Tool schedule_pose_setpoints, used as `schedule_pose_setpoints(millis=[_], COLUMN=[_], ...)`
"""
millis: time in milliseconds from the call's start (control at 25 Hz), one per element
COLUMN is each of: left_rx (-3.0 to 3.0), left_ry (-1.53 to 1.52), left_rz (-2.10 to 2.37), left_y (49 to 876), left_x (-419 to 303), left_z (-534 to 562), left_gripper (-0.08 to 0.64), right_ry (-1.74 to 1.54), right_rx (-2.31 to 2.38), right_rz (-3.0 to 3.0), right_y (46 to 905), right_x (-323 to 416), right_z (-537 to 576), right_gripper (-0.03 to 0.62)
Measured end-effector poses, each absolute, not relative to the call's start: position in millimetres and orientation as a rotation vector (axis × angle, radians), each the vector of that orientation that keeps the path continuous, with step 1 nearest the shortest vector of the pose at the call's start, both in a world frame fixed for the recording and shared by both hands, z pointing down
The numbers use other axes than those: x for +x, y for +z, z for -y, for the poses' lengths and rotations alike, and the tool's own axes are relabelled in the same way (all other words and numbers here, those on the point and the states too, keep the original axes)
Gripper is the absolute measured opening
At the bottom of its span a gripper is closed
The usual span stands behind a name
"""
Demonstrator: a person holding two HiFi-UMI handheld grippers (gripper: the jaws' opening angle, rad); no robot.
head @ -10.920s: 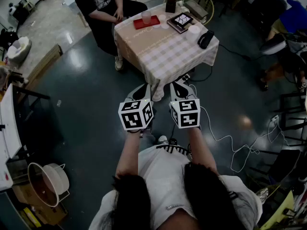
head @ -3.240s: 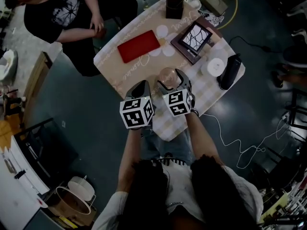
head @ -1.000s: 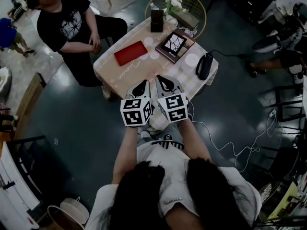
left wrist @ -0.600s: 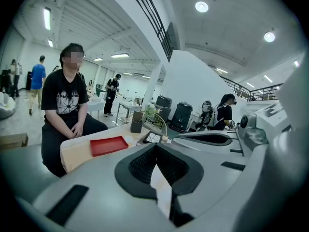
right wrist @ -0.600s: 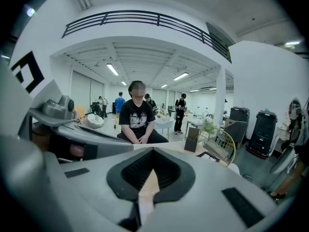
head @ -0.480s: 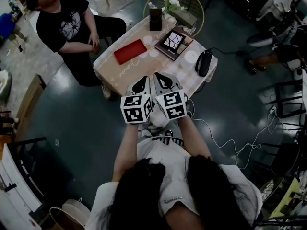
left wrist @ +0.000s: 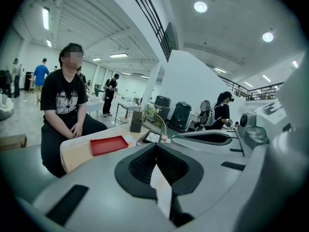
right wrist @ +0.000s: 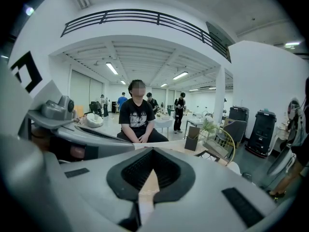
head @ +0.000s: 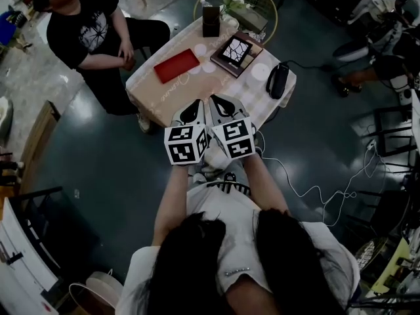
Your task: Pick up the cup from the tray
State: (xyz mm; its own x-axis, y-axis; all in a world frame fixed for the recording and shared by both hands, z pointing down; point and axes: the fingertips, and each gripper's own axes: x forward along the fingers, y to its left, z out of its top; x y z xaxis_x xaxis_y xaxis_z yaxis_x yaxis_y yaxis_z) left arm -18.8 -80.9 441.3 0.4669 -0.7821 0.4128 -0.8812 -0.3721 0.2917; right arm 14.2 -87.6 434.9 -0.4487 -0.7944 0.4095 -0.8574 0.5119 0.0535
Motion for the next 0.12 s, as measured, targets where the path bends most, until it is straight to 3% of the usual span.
schedule_pose_setpoints(millis=[120], left_rx=[2.261], left_ry=[0.290], left_rz=[1.374], left_y=[443.1], left_x=[-17.8], left_z=[80.6], left_gripper=[0.006], right_ry=[0.230], right_rx=[1.367], right_rz=[2.363], right_y=[439.0], right_x=[14.7], right_z=[85.7], right_gripper=[0.006])
